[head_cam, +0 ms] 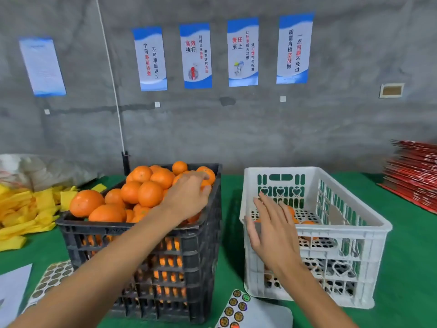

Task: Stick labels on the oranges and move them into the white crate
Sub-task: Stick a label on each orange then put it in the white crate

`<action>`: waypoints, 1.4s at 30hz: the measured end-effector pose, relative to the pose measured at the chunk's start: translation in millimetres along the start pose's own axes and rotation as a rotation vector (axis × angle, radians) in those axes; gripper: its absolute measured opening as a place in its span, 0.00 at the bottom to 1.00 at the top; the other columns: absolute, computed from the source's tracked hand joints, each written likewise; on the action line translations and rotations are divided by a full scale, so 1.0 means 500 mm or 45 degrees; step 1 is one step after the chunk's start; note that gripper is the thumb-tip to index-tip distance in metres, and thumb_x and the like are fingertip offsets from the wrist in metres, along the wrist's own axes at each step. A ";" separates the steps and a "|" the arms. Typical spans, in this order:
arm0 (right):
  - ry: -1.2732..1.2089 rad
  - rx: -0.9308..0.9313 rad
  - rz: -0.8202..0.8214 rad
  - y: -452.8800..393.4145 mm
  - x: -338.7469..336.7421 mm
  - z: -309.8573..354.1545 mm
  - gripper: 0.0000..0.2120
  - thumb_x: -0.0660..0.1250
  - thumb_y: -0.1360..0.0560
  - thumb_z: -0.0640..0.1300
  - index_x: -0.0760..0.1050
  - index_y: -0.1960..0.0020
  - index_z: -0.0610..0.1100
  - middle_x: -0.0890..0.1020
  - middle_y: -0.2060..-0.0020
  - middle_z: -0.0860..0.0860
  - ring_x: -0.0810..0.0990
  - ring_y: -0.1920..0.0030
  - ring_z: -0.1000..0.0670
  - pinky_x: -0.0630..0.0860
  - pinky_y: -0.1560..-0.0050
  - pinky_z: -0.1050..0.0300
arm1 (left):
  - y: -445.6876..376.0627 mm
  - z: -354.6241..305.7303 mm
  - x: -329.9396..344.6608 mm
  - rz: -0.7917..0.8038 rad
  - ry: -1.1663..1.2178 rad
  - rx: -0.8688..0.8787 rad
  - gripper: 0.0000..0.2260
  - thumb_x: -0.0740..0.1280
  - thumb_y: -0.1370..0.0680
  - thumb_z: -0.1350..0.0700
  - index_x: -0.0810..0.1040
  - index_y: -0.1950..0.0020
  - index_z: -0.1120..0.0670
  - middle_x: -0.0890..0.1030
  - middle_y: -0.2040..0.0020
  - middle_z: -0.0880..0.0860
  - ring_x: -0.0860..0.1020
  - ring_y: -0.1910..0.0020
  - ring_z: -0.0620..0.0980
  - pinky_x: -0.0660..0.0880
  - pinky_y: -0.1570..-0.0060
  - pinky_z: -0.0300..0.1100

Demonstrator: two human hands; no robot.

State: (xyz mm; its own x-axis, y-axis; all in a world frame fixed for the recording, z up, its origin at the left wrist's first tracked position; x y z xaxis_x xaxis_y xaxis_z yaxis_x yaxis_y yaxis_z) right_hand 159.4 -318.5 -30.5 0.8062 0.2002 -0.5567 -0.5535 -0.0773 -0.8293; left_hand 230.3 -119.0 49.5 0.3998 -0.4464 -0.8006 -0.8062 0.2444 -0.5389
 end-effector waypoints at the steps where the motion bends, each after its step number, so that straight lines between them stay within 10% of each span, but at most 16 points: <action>1: 0.002 -0.012 0.007 0.004 0.011 0.009 0.23 0.60 0.18 0.54 0.78 0.32 0.41 0.80 0.32 0.44 0.78 0.33 0.45 0.67 0.28 0.45 | -0.012 0.037 0.006 0.069 -0.032 -0.063 0.19 0.68 0.18 0.55 0.75 0.27 0.56 0.78 0.30 0.56 0.76 0.31 0.56 0.73 0.34 0.52; 5: 0.051 -0.057 -0.029 0.012 0.032 0.044 0.19 0.59 0.18 0.54 0.82 0.39 0.44 0.85 0.42 0.48 0.82 0.47 0.46 0.74 0.41 0.47 | -0.047 0.096 0.061 0.369 -0.035 -0.102 0.30 0.73 0.21 0.52 0.68 0.21 0.54 0.70 0.23 0.56 0.68 0.24 0.57 0.65 0.26 0.52; 13: 0.060 -0.043 -0.026 0.016 0.038 0.039 0.15 0.64 0.19 0.51 0.81 0.39 0.46 0.84 0.45 0.51 0.80 0.49 0.48 0.73 0.46 0.50 | -0.091 0.075 0.082 0.332 -0.420 -0.147 0.24 0.71 0.23 0.48 0.73 0.28 0.51 0.79 0.36 0.56 0.78 0.38 0.60 0.78 0.45 0.54; 23: -0.497 -0.004 0.019 -0.009 -0.038 0.120 0.34 0.65 0.20 0.57 0.61 0.20 0.42 0.68 0.22 0.47 0.61 0.20 0.49 0.59 0.21 0.49 | 0.130 -0.065 -0.099 -0.598 0.435 0.108 0.28 0.76 0.27 0.41 0.76 0.29 0.46 0.82 0.40 0.45 0.81 0.48 0.43 0.78 0.48 0.38; 27: -0.859 0.082 -0.107 0.034 -0.096 0.138 0.40 0.65 0.24 0.58 0.51 0.19 0.50 0.63 0.21 0.49 0.62 0.22 0.50 0.62 0.23 0.53 | 0.267 -0.143 -0.075 -0.679 0.510 0.522 0.29 0.77 0.24 0.47 0.74 0.27 0.55 0.75 0.28 0.51 0.74 0.29 0.49 0.75 0.37 0.38; 30: -0.799 0.002 0.029 0.100 -0.083 0.131 0.40 0.64 0.25 0.53 0.49 0.18 0.52 0.61 0.21 0.53 0.58 0.20 0.53 0.56 0.21 0.59 | 0.312 -0.130 -0.008 -0.513 0.589 0.531 0.32 0.77 0.24 0.47 0.69 0.23 0.53 0.71 0.24 0.49 0.71 0.25 0.50 0.75 0.35 0.38; 36: -0.368 -0.113 0.676 0.256 0.048 0.070 0.36 0.54 0.19 0.66 0.54 0.17 0.48 0.61 0.19 0.51 0.55 0.20 0.54 0.47 0.19 0.55 | 0.377 -0.027 0.281 0.329 1.039 -0.135 0.37 0.78 0.30 0.34 0.64 0.26 0.32 0.77 0.32 0.43 0.83 0.42 0.44 0.83 0.44 0.45; 42: -0.748 -0.044 1.371 0.431 0.132 0.039 0.49 0.62 0.32 0.81 0.37 0.21 0.71 0.56 0.21 0.67 0.57 0.25 0.61 0.58 0.25 0.55 | 0.454 0.040 0.404 0.437 0.920 -0.238 0.37 0.73 0.28 0.30 0.60 0.23 0.34 0.72 0.30 0.42 0.81 0.40 0.38 0.82 0.41 0.42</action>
State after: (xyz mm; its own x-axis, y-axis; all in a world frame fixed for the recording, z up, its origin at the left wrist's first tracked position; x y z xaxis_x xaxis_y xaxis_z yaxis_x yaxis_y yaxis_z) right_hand 89.4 -302.8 -245.0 -0.2809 0.4272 -0.8594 -0.8657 -0.4993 0.0347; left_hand 136.7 -136.5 -239.6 -0.2105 -0.8328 -0.5120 -0.9173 0.3493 -0.1910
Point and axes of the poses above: each hand's wrist, its own y-axis away from the middle knuckle, its own x-axis out of the palm, z = x × y, the point moved 9 cm from there along -y, towards the middle knuckle
